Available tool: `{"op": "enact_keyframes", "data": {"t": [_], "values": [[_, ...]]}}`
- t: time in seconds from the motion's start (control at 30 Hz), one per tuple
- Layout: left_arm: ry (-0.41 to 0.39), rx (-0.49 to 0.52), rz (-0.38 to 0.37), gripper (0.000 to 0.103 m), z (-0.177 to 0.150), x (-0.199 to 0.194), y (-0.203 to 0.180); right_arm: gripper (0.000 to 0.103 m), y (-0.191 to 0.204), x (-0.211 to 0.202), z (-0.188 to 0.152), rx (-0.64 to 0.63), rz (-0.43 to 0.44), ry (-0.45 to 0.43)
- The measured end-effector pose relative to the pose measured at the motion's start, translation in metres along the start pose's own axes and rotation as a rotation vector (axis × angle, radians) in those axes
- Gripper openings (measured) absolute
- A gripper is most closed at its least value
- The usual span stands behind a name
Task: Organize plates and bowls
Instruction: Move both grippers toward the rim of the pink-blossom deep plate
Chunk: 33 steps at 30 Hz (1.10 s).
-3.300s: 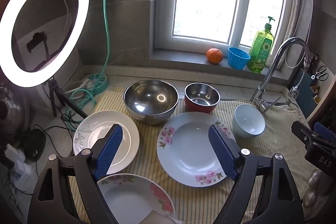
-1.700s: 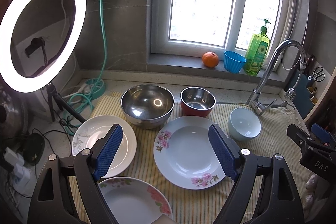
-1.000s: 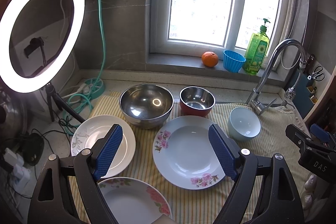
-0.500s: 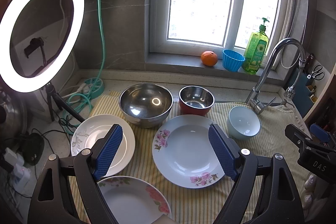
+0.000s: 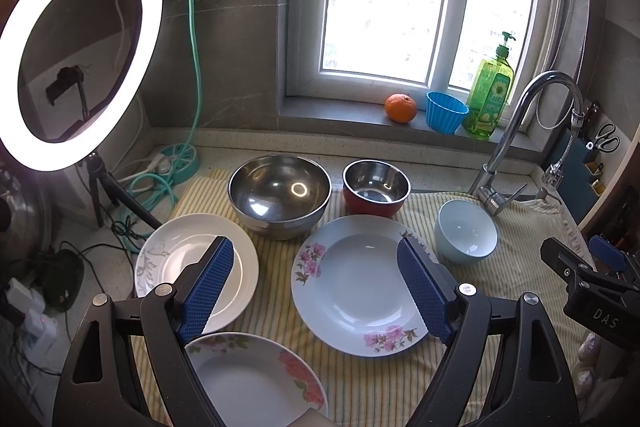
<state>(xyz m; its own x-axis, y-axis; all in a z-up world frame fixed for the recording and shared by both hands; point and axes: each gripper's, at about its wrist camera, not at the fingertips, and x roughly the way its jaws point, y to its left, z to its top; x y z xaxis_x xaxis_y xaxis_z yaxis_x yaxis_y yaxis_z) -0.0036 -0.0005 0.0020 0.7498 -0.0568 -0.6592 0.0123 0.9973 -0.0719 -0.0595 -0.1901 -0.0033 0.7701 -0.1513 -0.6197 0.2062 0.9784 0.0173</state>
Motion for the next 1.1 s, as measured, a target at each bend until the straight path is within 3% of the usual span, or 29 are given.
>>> {"op": "enact_keyframes", "data": {"t": [0.23,0.57,0.87,1.03,1.1], "values": [[0.032,-0.02,0.01,0.084,-0.002,0.009,0.007,0.103,-0.003,0.003,-0.003,-0.009,-0.006,-0.015],[0.082,-0.062,0.027,0.084,-0.008,0.022,0.024,0.103,-0.004,0.02,-0.01,-0.051,0.073,0.018],[0.161,-0.087,-0.001,0.083,-0.014,0.043,0.033,0.103,-0.012,0.045,-0.014,-0.022,0.111,0.105],[0.2,-0.078,-0.041,0.083,-0.011,0.056,0.036,0.102,-0.018,0.054,-0.017,-0.012,0.133,0.114],[0.221,-0.069,-0.057,0.078,-0.009,0.064,0.038,0.101,-0.018,0.057,-0.019,-0.018,0.145,0.112]]}}
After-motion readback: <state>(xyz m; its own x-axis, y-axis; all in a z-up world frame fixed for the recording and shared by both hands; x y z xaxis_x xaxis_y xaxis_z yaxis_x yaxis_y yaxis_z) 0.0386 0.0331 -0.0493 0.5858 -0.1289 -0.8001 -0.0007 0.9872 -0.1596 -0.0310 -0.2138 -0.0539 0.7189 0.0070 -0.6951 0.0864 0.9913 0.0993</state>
